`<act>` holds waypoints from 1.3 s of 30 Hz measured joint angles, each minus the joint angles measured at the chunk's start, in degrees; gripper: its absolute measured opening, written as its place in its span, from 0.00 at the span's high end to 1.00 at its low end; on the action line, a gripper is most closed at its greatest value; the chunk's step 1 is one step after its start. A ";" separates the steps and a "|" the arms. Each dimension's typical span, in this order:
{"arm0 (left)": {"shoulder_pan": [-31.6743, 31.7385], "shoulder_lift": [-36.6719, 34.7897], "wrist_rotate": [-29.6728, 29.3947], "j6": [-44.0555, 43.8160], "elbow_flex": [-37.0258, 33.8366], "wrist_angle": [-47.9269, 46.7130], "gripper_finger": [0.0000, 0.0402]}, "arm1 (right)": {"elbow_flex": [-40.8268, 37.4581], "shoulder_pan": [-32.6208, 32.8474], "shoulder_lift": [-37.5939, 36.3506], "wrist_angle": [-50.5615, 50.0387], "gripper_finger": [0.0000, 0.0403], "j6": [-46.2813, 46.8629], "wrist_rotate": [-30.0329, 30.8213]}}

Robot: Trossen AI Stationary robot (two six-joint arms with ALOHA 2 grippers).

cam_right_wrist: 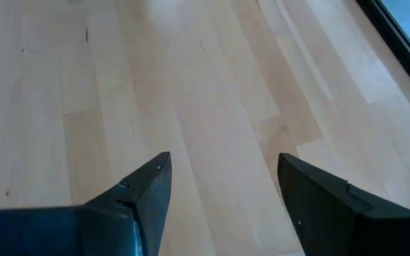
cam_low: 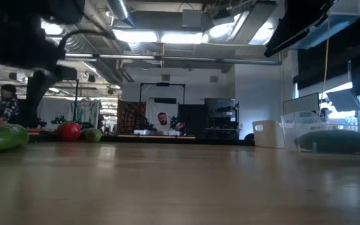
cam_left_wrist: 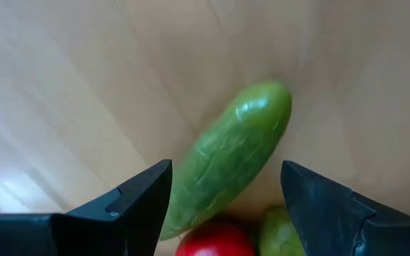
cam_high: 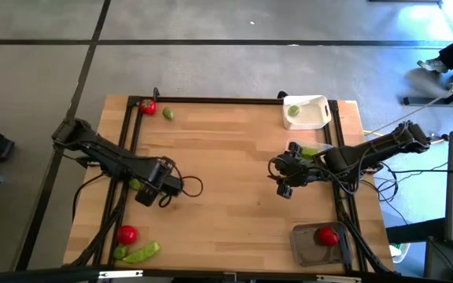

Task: Sort produce into baskets
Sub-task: Put the bottom cucumber into the transparent bin

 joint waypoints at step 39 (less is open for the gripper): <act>0.28 2.61 -5.76 3.22 7.43 4.36 0.57 | 0.00 0.00 -0.04 0.50 0.41 0.44 0.46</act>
